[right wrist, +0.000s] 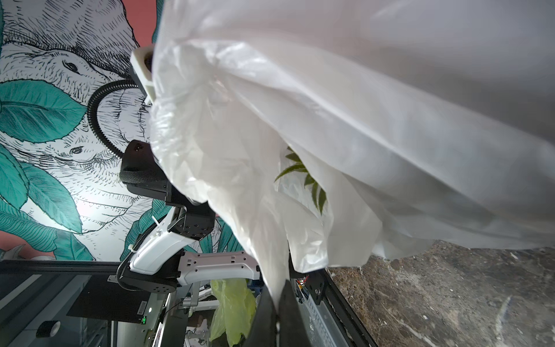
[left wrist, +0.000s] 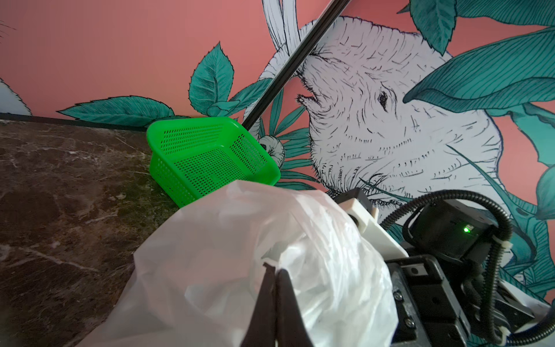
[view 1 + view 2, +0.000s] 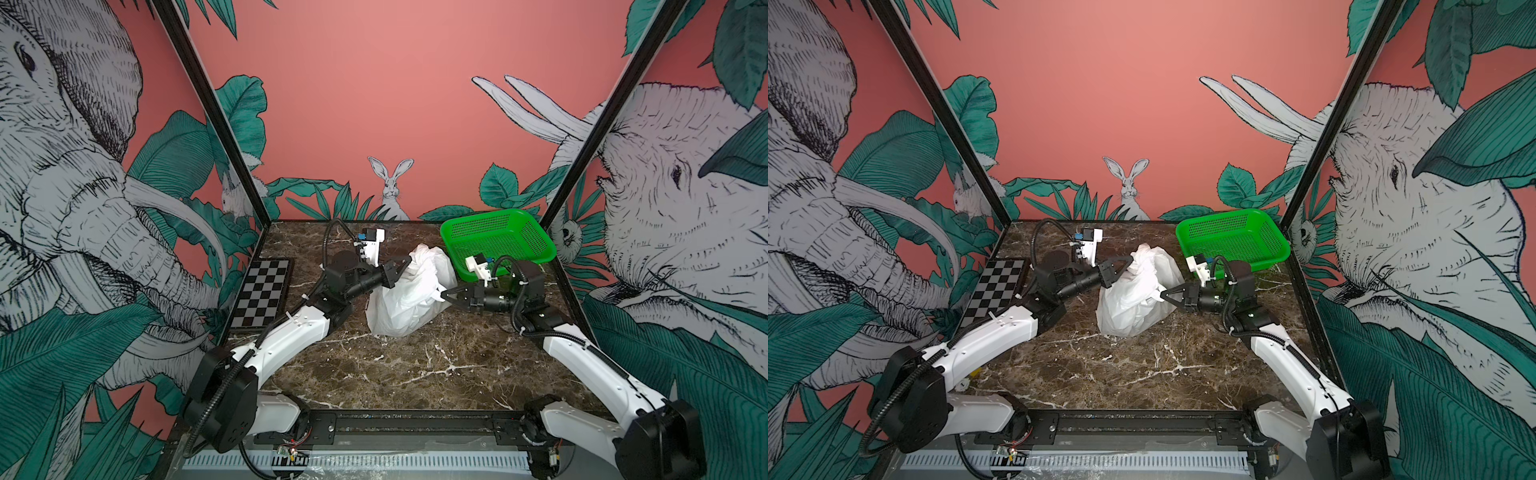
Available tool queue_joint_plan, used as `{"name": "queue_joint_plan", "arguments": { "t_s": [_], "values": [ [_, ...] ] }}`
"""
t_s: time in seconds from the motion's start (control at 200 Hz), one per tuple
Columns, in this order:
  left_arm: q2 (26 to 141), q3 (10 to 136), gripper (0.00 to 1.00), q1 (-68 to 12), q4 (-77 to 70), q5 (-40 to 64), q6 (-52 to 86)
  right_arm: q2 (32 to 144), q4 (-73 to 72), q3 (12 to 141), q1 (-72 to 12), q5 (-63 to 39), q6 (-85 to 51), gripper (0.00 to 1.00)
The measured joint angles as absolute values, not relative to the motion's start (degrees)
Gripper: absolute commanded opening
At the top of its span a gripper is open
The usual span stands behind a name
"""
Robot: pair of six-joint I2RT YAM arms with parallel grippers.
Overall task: Place the pineapple into a plastic bag & tie a knot
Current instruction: Tie the plastic bag at the center of the board.
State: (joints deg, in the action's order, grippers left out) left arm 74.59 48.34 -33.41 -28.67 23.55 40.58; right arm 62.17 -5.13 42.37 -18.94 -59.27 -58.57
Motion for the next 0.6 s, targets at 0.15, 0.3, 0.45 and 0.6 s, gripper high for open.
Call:
{"name": "queue_joint_plan", "arguments": {
  "t_s": [0.15,0.3,0.45,0.6],
  "values": [
    [73.0,47.4,0.00,-32.3,-29.0,22.3,41.4,62.1,-2.2,42.3,-18.4,-59.2,-56.5,0.00],
    [71.7,46.3,0.00,-31.8,-29.9,21.6,42.5,61.7,-0.1,42.2,-17.7,-58.9,-54.7,0.00],
    [69.6,44.6,0.00,-30.7,-29.9,20.3,43.0,59.9,2.8,42.2,-16.0,-57.6,-52.9,0.00],
    [66.9,43.7,0.00,-29.7,-28.2,18.7,42.8,57.2,6.0,41.9,-13.7,-55.9,-50.7,0.00]
  ]
}}
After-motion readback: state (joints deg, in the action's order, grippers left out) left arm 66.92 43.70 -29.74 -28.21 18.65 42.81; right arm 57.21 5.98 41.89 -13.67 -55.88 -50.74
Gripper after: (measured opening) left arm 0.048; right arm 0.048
